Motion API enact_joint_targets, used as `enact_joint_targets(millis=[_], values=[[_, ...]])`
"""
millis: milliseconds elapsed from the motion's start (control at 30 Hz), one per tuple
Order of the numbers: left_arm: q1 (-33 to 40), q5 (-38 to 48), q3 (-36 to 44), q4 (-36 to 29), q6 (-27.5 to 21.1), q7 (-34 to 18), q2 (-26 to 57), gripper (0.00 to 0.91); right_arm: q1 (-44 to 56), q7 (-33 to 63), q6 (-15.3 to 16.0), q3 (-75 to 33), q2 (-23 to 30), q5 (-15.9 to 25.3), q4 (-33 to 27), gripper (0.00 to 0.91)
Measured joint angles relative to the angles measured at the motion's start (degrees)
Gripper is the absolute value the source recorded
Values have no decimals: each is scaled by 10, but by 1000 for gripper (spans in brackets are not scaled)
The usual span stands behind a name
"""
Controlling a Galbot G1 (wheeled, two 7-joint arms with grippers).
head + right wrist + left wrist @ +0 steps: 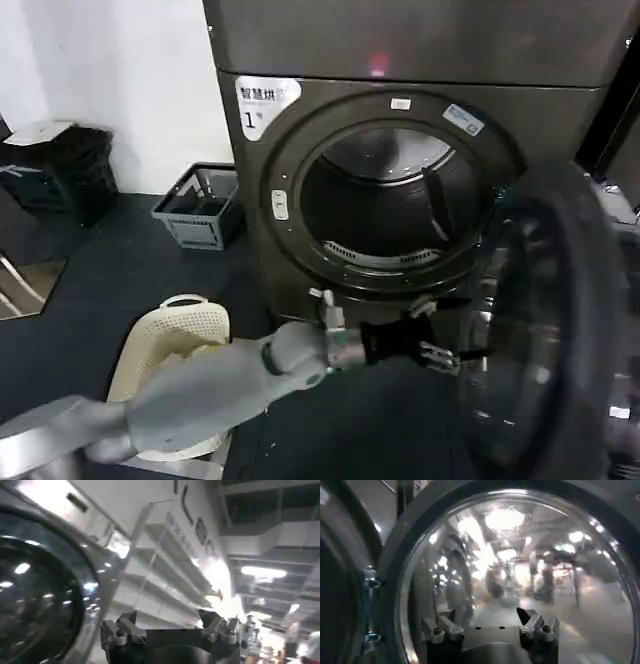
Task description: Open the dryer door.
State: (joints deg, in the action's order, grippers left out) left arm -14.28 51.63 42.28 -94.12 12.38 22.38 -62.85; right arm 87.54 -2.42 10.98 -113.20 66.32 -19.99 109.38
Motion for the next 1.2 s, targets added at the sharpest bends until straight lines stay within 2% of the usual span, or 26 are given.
enact_joint_targets(millis=[167, 433, 800, 1200], values=[[24, 12, 29, 26, -1, -15, -35, 907, 10, -5, 21, -43, -15, -50, -8, 907], [61, 18, 62, 75, -7, -48, -101, 907, 22, -24, 21, -64, -13, -51, -2, 907], [86, 10, 75, 143, -8, -51, -192, 907, 28, -32, 19, -68, -11, -50, -2, 907], [90, -13, 55, 211, -3, -93, -273, 907, 47, -31, 18, -104, -15, -49, -16, 907]])
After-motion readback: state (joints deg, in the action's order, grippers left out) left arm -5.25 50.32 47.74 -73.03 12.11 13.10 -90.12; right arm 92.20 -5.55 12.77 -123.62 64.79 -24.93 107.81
